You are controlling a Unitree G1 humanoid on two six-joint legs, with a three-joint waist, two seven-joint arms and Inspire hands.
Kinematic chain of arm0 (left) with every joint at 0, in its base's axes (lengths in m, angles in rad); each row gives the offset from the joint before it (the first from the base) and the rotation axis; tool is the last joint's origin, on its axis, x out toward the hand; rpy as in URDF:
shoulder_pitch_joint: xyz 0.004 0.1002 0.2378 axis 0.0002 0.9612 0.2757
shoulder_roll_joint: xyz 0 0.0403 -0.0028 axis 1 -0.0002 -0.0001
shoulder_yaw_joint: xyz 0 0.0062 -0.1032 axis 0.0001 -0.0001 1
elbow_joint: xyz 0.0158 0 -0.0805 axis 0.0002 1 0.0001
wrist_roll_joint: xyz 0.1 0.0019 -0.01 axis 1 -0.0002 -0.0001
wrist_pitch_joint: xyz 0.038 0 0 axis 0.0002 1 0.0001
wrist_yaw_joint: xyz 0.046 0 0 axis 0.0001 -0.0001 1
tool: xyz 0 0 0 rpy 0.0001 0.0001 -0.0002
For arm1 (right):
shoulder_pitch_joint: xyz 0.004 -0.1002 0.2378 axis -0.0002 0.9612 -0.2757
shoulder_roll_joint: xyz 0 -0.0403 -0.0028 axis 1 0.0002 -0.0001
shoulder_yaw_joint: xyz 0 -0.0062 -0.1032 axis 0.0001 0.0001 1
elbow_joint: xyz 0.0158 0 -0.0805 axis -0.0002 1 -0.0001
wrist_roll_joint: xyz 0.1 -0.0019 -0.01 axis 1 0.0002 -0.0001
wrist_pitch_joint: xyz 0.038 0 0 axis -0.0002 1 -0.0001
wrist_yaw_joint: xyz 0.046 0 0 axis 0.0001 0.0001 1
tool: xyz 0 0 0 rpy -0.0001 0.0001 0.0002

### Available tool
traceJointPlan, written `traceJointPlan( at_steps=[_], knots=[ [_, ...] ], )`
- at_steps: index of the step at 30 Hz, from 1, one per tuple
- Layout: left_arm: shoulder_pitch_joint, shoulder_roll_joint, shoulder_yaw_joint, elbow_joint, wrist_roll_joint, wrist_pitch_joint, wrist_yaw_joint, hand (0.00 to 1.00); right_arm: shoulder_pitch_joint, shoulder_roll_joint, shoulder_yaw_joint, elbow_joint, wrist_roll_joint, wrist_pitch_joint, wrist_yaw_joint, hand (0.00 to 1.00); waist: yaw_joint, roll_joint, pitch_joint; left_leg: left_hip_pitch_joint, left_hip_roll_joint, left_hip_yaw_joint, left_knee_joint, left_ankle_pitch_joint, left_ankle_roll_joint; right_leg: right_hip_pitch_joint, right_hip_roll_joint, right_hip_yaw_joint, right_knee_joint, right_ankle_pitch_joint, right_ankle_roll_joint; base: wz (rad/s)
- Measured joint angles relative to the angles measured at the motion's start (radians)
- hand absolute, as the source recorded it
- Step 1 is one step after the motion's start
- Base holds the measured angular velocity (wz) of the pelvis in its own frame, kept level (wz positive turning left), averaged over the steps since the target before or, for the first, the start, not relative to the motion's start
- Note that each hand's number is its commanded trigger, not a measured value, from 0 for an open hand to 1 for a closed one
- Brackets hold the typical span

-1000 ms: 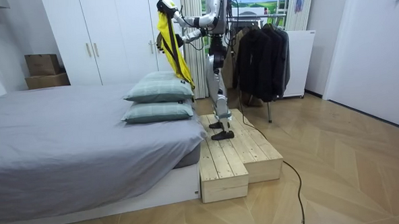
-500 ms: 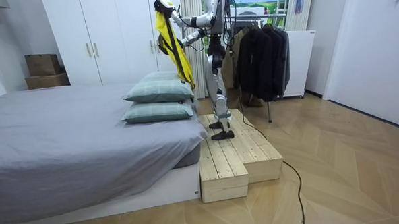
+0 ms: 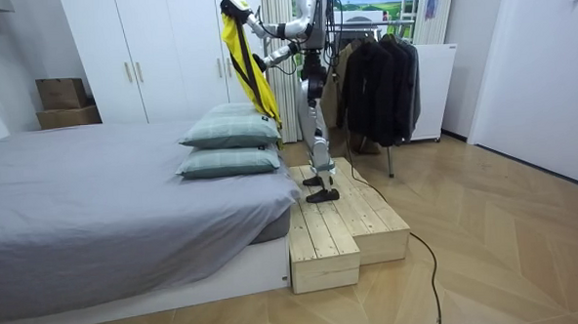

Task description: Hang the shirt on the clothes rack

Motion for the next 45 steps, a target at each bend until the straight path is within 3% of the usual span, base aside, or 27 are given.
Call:
traceJointPlan(
  at_steps=[13, 17, 18, 19, 20, 25, 29, 37, 41, 45],
  knots=[
    [0.0, 0.009, 0.0, 0.0, 0.0, -0.002, 0.007, 1.0, 0.0, -0.001, 0.005, -0.002, 0.0, -0.001, 0.0, 1.0, 0.0, -0.006, -0.0025, -0.018, -0.002, -0.001, 0.012, 0.0, 0.0, -0.014, -0.001, 0.001, 0.002, 0.0, 0.0, 0.0],
    [0.0, 0.012, -0.01, 0.0, 0.0, -0.024, 0.006, 1.0, -0.003, -0.005, 0.002, 0.0, -0.011, 0.0, -0.015, 1.0, -0.001, -0.009, -0.0043, -0.018, -0.002, -0.003, 0.018, 0.0, 0.0, -0.012, -0.003, 0.0, 0.002, 0.0, 0.0, 0.0],
    [0.0, 0.013, -0.018, 0.0, 0.0, -0.03, 0.006, 0.81, -0.004, -0.006, -0.003, 0.001, -0.02, 0.0, -0.016, 1.0, -0.005, -0.01, -0.0042, -0.017, -0.002, -0.006, 0.018, 0.0, 0.0, -0.01, -0.005, -0.002, 0.002, 0.0, 0.0, 0.04],
    [0.0, 0.014, -0.023, 0.0, 0.0, -0.031, 0.006, 0.05, -0.004, -0.006, -0.005, 0.002, -0.027, 0.0, -0.017, 1.0, -0.007, -0.01, -0.0041, -0.017, -0.002, -0.009, 0.018, 0.0, 0.0, -0.009, -0.005, -0.003, 0.002, 0.0, 0.0, 0.04],
    [0.0, 0.014, -0.029, 0.0, 0.0, -0.036, 0.006, 0.0, -0.004, -0.006, -0.008, 0.003, -0.041, 0.001, -0.023, 1.0, -0.009, -0.01, -0.0039, -0.017, -0.002, -0.013, 0.018, 0.0, 0.0, -0.009, -0.006, -0.003, 0.002, 0.0, 0.0, 0.0],
    [0.0, 0.026, -0.039, 0.0, 0.0, -0.045, 0.003, 0.0, -0.004, -0.01, -0.022, 0.003, -0.129, 0.002, -0.043, 1.0, -0.015, -0.015, -0.0023, -0.017, -0.002, -0.009, 0.016, 0.0, 0.0, -0.009, -0.009, -0.001, 0.002, 0.0, 0.001, 0.0],
    [0.005, 0.045, -0.039, 0.0, 0.001, -0.07, 0.001, 0.0, -0.003, -0.007, -0.05, 0.002, -0.33, 0.002, -0.092, 1.0, -0.014, -0.016, -0.002, -0.018, -0.003, 0.0, 0.016, 0.0, 0.0, -0.012, -0.003, 0.001, 0.003, 0.0, 0.0, -0.02],
    [0.038, 0.077, -0.02, 0.003, -0.042, -0.109, -0.03, 0.0, -0.003, -0.024, -0.195, -0.018, -0.617, 0.002, -0.128, 1.0, -0.024, -0.018, -0.0021, -0.017, -0.003, 0.003, 0.014, 0.0, 0.0, -0.013, -0.002, 0.005, 0.001, 0.0, 0.001, -0.01],
    [0.05, 0.08, 0.02, 0.001, -0.072, -0.141, -0.045, 0.0, -0.001, -0.068, -0.224, -0.063, -0.726, -0.001, -0.159, 1.0, -0.032, -0.037, -0.0033, -0.014, -0.001, 0.008, 0.015, 0.0, 0.0, -0.013, 0.0, 0.016, 0.001, 0.0, 0.0, -0.07],
    [0.071, 0.081, 0.041, 0.001, -0.092, -0.169, -0.076, 0.0, 0.013, -0.07, -0.298, -0.068, -0.868, -0.001, -0.192, 1.0, -0.029, -0.05, -0.0042, -0.008, -0.002, 0.014, 0.014, 0.0, 0.0, -0.012, 0.002, 0.026, 0.003, 0.0, 0.0, -0.05]
  ],
)
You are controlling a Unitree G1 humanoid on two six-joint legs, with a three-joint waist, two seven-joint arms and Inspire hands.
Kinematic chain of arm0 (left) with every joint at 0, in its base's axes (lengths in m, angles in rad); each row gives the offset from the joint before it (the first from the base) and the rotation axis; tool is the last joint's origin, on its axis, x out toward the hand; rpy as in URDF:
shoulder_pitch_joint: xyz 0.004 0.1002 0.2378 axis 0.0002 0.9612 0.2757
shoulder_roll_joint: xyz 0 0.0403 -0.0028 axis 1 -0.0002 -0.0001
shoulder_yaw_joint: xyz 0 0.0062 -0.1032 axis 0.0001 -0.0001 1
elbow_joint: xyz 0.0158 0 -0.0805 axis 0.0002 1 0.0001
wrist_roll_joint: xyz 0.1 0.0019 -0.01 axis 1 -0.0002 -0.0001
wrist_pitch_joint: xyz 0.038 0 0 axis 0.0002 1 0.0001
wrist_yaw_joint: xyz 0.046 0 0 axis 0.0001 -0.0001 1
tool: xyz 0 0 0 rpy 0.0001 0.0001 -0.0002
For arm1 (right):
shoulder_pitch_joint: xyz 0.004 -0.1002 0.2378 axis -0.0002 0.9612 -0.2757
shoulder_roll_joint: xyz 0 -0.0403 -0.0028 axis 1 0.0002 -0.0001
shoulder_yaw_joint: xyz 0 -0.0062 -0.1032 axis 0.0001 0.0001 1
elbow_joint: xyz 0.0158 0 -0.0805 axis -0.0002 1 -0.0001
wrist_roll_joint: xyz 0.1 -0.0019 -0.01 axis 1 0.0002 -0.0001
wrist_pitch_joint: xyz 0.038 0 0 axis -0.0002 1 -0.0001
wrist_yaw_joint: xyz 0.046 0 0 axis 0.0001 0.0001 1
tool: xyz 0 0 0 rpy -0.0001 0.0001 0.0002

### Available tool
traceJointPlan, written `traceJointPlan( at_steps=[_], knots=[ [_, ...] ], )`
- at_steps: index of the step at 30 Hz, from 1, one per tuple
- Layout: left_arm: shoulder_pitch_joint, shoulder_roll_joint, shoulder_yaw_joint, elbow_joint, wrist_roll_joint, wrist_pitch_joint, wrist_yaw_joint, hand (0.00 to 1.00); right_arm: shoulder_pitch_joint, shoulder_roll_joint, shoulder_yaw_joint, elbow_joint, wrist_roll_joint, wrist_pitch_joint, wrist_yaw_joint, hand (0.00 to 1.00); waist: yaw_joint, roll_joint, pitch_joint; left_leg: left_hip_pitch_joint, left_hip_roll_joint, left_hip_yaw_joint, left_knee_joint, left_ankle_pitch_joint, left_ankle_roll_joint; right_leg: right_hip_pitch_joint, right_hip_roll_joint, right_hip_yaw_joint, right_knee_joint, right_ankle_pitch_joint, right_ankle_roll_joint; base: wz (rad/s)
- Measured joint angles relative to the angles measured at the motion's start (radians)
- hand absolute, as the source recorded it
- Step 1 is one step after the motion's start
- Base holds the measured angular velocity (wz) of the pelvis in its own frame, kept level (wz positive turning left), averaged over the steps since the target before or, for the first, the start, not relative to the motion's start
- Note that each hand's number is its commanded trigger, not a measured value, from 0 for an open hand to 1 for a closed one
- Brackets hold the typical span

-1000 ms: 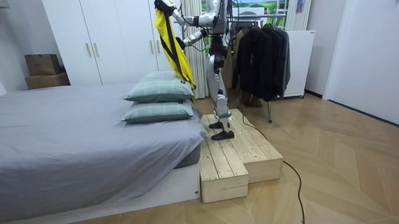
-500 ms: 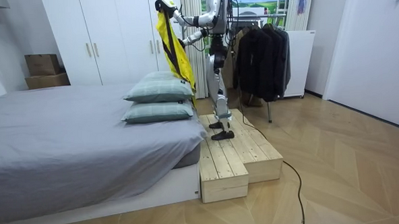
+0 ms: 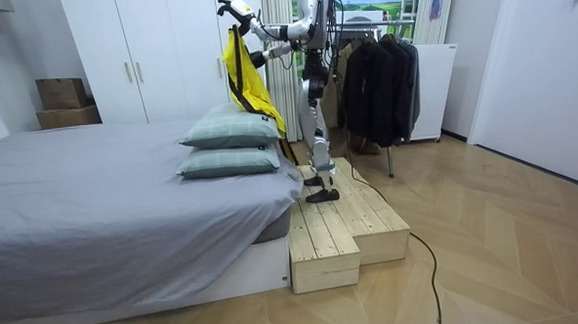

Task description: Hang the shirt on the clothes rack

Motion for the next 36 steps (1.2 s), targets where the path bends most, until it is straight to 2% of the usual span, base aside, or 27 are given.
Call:
traceJointPlan(
  at_steps=[6, 15, 23, 29, 34, 36],
  knots=[
    [0.061, -0.001, 0.022, 0.001, -0.045, -0.011, -0.045, 0.0, 0.025, 0.0, -0.058, -0.004, -0.14, -0.005, -0.007, 1.0, -0.016, -0.015, -0.0032, 0.008, 0.0, 0.008, -0.007, 0.0, 0.0, 0.005, 0.0, 0.005, -0.001, 0.0, 0.0, -0.04],
    [0.072, -0.003, 0.04, 0.001, -0.044, -0.008, -0.123, 0.0, 0.054, -0.001, -0.101, -0.068, -0.234, -0.005, -0.006, 1.0, -0.03, -0.016, -0.005, 0.009, 0.002, 0.019, -0.007, 0.0, 0.0, 0.001, 0.001, 0.011, 0.004, 0.0, 0.0, -0.01],
    [0.083, -0.006, 0.041, 0.026, -0.043, -0.008, -0.124, 0.0, 0.061, -0.001, -0.111, -0.085, -0.263, -0.005, -0.005, 1.0, -0.029, -0.016, -0.0051, 0.012, 0.007, 0.032, -0.008, 0.0, 0.0, -0.002, 0.002, 0.024, 0.005, 0.0, 0.0, -0.04],
    [0.163, -0.006, 0.08, 0.026, -0.047, -0.008, -0.124, 0.0, 0.089, -0.001, -0.122, -0.085, -0.267, -0.005, -0.005, 1.0, -0.031, -0.017, -0.0054, 0.025, 0.012, 0.04, -0.019, 0.0, 0.0, 0.002, 0.003, 0.028, 0.003, 0.0, 0.0, -0.04],
    [0.167, -0.011, 0.081, 0.089, -0.093, -0.009, -0.123, 0.0, 0.091, -0.001, -0.123, -0.081, -0.339, -0.004, -0.004, 1.0, -0.034, -0.018, -0.0049, 0.027, 0.013, 0.043, -0.018, 0.0, 0.0, -0.003, 0.003, 0.03, 0.004, 0.0, 0.0, 0.0],
    [0.167, -0.024, 0.081, 0.138, -0.131, -0.008, -0.124, 0.0, 0.103, -0.001, -0.128, -0.081, -0.376, -0.005, -0.004, 1.0, -0.036, -0.018, -0.0048, 0.026, 0.012, 0.043, -0.019, 0.0, 0.0, -0.005, 0.006, 0.029, 0.003, 0.0, 0.0, 0.0]
  ],
)
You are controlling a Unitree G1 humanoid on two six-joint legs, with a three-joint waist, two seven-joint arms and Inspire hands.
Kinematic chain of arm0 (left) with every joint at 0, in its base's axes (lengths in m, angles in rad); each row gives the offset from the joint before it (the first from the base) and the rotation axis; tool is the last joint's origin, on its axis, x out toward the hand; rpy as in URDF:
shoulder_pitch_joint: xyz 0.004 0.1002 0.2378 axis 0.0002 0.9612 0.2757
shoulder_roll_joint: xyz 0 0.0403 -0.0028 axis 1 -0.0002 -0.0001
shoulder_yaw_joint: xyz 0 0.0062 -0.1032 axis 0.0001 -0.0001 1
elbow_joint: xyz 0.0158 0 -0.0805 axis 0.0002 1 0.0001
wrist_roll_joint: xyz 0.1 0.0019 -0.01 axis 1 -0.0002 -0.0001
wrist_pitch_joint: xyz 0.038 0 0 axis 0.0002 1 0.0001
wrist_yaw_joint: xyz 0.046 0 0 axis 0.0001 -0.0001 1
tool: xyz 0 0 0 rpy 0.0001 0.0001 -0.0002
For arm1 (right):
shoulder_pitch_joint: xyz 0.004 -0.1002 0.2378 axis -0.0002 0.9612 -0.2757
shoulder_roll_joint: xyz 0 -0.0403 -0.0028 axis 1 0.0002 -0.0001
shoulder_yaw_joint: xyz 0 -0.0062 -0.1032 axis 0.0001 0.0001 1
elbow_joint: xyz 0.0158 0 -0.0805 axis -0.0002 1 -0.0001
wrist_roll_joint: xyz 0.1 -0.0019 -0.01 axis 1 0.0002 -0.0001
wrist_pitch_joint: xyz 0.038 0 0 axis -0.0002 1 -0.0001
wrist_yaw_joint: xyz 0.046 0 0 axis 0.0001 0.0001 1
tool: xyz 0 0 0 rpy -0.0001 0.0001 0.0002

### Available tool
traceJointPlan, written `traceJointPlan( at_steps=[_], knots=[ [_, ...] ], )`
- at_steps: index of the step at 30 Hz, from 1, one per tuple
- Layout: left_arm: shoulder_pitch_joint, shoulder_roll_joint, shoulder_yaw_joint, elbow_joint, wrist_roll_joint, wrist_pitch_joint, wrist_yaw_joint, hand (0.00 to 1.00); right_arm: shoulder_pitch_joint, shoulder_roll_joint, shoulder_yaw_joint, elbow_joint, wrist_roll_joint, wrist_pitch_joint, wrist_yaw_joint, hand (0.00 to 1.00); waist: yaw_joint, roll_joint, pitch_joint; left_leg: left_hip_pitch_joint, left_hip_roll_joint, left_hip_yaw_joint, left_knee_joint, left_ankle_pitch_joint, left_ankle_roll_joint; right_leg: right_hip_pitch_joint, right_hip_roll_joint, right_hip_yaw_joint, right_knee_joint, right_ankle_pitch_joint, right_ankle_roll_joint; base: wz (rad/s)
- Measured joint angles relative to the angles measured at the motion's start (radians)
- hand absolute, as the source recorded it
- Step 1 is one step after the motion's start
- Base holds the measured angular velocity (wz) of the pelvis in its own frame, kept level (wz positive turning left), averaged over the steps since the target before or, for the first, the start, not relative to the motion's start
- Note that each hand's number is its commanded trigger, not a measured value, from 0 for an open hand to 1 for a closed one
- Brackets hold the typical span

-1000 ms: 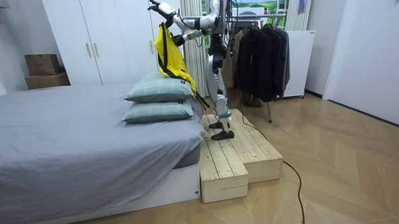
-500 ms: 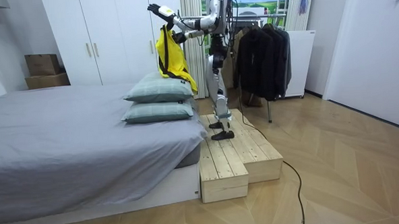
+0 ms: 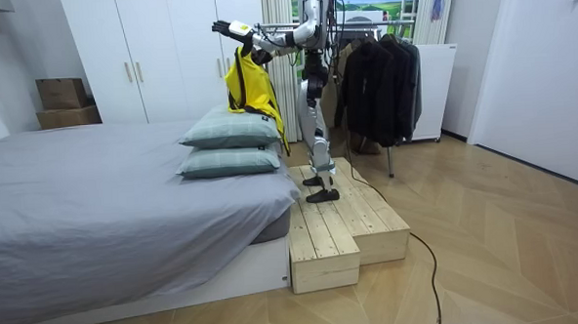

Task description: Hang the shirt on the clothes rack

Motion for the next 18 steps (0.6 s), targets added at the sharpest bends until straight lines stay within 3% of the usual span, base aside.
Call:
traceJointPlan(
  at_steps=[3, 7, 18],
  knots=[
    [0.0, -0.016, 0.0, 0.039, -0.061, 0.001, -0.018, 0.0, 0.006, 0.0, -0.003, 0.0, -0.02, 0.0, 0.0, 1.0, -0.007, -0.003, 0.0012, -0.001, -0.001, 0.0, -0.001, 0.0, 0.0, 0.004, 0.0, 0.0, 0.001, 0.0, 0.0, 0.0],
    [0.001, -0.017, 0.0, 0.057, -0.107, -0.002, -0.061, 0.0, 0.006, 0.0, -0.013, 0.0, -0.019, -0.002, -0.007, 1.0, -0.015, -0.008, 0.0015, 0.001, 0.0, 0.0, -0.001, 0.0, 0.0, 0.004, -0.001, 0.004, 0.004, 0.0, 0.0, -0.01],
    [0.007, -0.042, -0.006, 0.048, -0.217, 0.0, -0.244, 0.0, 0.015, 0.001, -0.038, 0.0, -0.017, -0.002, -0.006, 1.0, -0.025, -0.01, 0.0014, -0.002, 0.0, 0.019, -0.003, 0.0, 0.0, 0.0, 0.0, 0.018, 0.0, 0.0, 0.0, -0.04]
  ],
)
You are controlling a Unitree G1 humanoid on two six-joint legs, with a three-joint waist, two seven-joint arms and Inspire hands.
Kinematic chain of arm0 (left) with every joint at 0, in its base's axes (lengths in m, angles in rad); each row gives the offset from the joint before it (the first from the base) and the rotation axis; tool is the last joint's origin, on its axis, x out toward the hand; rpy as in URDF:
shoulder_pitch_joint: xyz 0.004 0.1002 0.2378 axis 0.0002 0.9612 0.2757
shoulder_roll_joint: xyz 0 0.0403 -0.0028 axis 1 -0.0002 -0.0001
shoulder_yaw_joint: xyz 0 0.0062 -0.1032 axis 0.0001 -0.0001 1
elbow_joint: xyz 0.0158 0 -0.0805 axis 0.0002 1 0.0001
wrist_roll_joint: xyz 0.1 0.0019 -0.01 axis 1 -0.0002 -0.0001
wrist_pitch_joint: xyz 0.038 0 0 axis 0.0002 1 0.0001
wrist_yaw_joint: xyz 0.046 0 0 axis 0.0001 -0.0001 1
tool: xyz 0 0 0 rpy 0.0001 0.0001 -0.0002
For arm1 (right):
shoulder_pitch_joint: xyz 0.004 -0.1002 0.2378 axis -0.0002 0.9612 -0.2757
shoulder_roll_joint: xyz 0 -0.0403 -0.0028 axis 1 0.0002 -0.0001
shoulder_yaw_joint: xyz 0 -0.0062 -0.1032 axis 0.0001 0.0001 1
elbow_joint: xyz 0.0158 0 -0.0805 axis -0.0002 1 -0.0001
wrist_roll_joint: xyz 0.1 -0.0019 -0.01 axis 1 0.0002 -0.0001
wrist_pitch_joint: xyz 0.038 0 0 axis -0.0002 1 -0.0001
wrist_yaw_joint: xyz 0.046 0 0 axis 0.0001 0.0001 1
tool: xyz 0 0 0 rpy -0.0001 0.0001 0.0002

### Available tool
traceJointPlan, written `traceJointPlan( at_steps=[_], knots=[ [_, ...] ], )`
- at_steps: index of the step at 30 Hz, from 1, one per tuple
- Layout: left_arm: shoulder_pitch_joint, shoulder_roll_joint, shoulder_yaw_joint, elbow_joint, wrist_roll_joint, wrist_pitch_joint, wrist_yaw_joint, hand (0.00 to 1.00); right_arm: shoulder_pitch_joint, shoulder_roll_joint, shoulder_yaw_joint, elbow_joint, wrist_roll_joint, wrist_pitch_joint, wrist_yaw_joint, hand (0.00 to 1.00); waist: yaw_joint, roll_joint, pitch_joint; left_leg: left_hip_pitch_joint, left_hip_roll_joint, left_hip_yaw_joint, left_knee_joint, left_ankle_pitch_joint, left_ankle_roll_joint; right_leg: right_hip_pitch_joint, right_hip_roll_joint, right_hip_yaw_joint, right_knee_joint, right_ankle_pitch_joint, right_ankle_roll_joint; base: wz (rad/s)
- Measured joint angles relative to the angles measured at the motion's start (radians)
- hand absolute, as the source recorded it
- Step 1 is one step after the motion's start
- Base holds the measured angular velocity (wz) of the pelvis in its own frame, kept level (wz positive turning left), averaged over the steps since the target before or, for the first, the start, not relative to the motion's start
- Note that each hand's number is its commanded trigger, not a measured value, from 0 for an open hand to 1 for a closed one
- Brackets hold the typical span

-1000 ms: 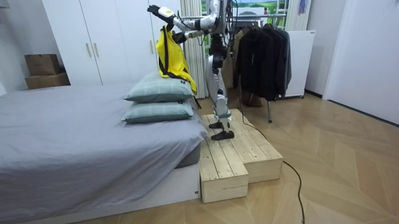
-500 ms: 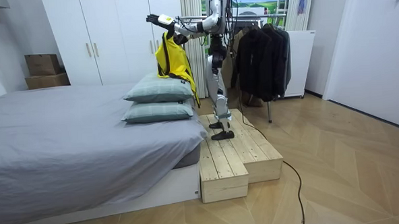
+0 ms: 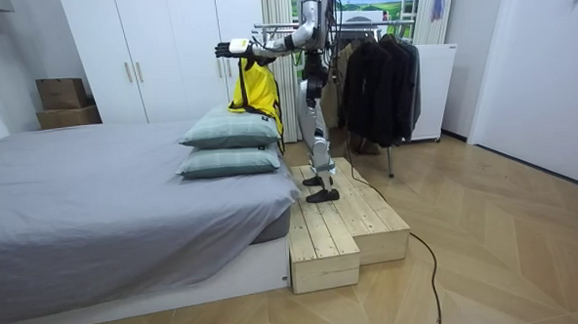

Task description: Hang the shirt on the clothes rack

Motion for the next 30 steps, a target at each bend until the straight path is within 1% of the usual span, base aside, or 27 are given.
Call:
traceJointPlan(
  at_steps=[4, 6, 9, 12, 15, 20, 23, 26, 29, 30],
  knots=[
    [0.012, -0.01, -0.002, -0.028, -0.05, 0.002, -0.065, 0.0, 0.0, 0.001, -0.002, -0.005, -0.002, -0.001, -0.001, 1.0, 0.0, -0.001, -0.0007, -0.004, 0.001, 0.012, 0.0, 0.0, 0.0, -0.009, 0.001, 0.008, 0.0, 0.0, 0.0, -0.06],
    [0.03, -0.014, -0.008, -0.055, -0.049, 0.002, -0.092, 0.0, 0.0, 0.001, -0.003, -0.007, -0.008, -0.001, -0.001, 1.0, -0.011, -0.001, -0.0008, -0.01, 0.001, 0.012, -0.001, 0.0, 0.0, -0.014, 0.001, 0.01, 0.0, 0.0, 0.0, 0.0],
    [0.055, -0.014, -0.018, -0.062, -0.049, 0.001, -0.132, 0.0, 0.0, 0.001, -0.003, -0.011, -0.007, -0.004, -0.016, 1.0, -0.022, -0.003, -0.0013, -0.011, 0.001, 0.016, -0.001, 0.0, 0.0, -0.016, 0.001, 0.012, 0.0, 0.0, 0.0, -0.02],
    [0.061, -0.014, -0.023, -0.062, -0.049, 0.001, -0.162, 0.0, 0.0, 0.001, -0.003, -0.011, -0.007, -0.016, -0.038, 1.0, -0.024, -0.004, -0.0017, -0.014, 0.001, 0.016, -0.001, 0.0, 0.0, -0.018, 0.002, 0.012, 0.0, 0.0, 0.0, 0.0],
    [0.064, -0.013, -0.023, -0.062, -0.049, 0.001, -0.176, 0.0, 0.0, 0.001, -0.003, -0.011, -0.007, -0.028, -0.041, 1.0, -0.022, -0.005, -0.0024, -0.017, 0.002, 0.016, -0.001, 0.0, 0.0, -0.021, 0.002, 0.011, 0.0, 0.0, 0.0, 0.0],
    [0.07, -0.013, -0.022, -0.062, -0.049, 0.001, -0.186, 0.0, 0.0, 0.001, -0.003, -0.011, -0.006, -0.03, -0.042, 1.0, -0.018, -0.008, -0.0044, -0.021, 0.002, 0.016, -0.001, 0.0, 0.0, -0.033, 0.003, 0.013, 0.011, 0.0, 0.0, 0.0],
    [0.072, -0.011, 0.004, -0.062, -0.05, 0.001, -0.185, 0.0, 0.0, 0.001, -0.005, -0.01, 0.005, -0.03, -0.047, 1.0, -0.017, -0.01, -0.0057, -0.019, 0.002, 0.016, -0.001, 0.0, 0.0, -0.031, 0.003, 0.012, 0.011, 0.0, 0.0, 0.0],
    [0.089, -0.004, 0.024, -0.06, -0.07, 0.001, -0.182, 0.0, 0.002, 0.001, -0.007, -0.009, 0.004, -0.03, -0.054, 1.0, -0.017, -0.009, -0.0061, -0.015, 0.002, 0.016, -0.001, 0.0, 0.0, -0.029, 0.003, 0.013, 0.014, 0.0, 0.0, 0.0],
    [0.115, 0.002, 0.041, -0.029, -0.09, 0.001, -0.164, 0.0, 0.016, 0.0, -0.014, -0.009, 0.004, -0.03, -0.061, 1.0, -0.017, -0.009, -0.0064, -0.012, 0.003, 0.017, -0.001, 0.0, 0.0, -0.026, 0.003, 0.013, 0.016, 0.0, 0.0, 0.0],
    [0.123, 0.008, 0.043, -0.018, -0.09, 0.001, -0.162, 0.0, 0.025, 0.0, -0.02, -0.009, 0.004, -0.03, -0.061, 1.0, -0.015, -0.008, -0.0065, -0.012, 0.003, 0.017, 0.0, 0.0, 0.0, -0.026, 0.004, 0.013, 0.017, 0.0, 0.0, 0.0]
  ],
)
